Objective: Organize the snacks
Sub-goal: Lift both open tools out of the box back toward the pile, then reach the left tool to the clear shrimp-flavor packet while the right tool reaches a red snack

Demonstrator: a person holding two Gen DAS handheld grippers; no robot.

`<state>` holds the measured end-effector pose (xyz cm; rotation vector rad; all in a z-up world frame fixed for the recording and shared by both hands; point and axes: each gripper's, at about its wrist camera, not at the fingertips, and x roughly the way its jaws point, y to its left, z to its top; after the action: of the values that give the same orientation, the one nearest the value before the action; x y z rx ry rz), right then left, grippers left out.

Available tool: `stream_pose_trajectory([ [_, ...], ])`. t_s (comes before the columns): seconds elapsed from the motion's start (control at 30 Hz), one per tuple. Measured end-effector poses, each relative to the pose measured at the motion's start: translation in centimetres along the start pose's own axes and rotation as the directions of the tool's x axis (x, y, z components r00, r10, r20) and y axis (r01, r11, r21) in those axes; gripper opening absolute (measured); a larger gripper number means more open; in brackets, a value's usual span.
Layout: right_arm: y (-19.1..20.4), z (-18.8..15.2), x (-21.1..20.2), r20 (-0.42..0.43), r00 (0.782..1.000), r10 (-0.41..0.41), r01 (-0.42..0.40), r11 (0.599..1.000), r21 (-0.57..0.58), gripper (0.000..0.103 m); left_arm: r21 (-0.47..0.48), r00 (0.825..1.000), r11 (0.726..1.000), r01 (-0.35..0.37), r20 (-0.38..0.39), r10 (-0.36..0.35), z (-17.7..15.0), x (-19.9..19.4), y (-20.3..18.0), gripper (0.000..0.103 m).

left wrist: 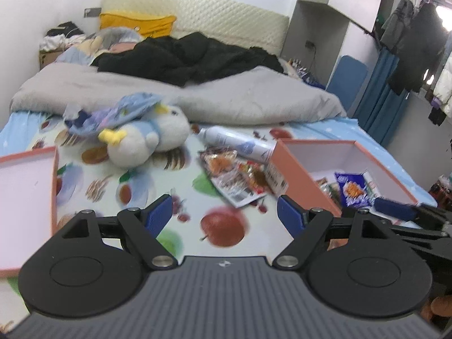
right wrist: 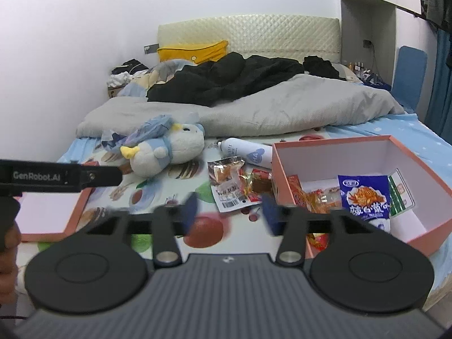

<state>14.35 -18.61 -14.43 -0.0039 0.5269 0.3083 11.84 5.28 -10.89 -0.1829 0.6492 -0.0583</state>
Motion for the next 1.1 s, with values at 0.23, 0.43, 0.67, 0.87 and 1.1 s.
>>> stream_pose_trajectory([
  [0.23, 0.1, -2.0, 0.8, -0.041, 0.999, -0.013, 0.012, 1.0, -0.028, 0.085, -0.011, 0.998, 0.999, -0.041, -0.049, 0.04, -1.9, 1.0, 1.5, 0.099],
  [0.43, 0.1, -3.1, 2.3, -0.076, 0.997, 0.008, -0.008, 1.0, -0.005, 0.095, -0.027, 0.997, 0.999, -0.038, -0.061, 0.037, -2.1, 2.7, 1.9, 0.1],
  [0.67, 0.7, -3.9, 4.0, -0.085, 0.996, -0.01, 0.003, 0.997, -0.08, 0.095, -0.025, 0.996, 0.998, -0.051, -0.07, 0.049, -1.8, 6.1, 1.8, 0.101],
  [0.87, 1.1, -4.1, 6.4, -0.088, 0.996, -0.018, 0.005, 0.991, -0.137, 0.094, -0.047, 0.994, 0.999, -0.025, -0.105, 0.019, -1.1, 10.1, 2.7, 0.1],
  [1.1, 1.8, -4.3, 10.1, -0.084, 0.996, -0.036, 0.017, 0.978, -0.209, 0.08, -0.086, 0.986, 0.996, 0.014, -0.165, -0.028, -0.5, 15.9, 3.9, 0.101],
])
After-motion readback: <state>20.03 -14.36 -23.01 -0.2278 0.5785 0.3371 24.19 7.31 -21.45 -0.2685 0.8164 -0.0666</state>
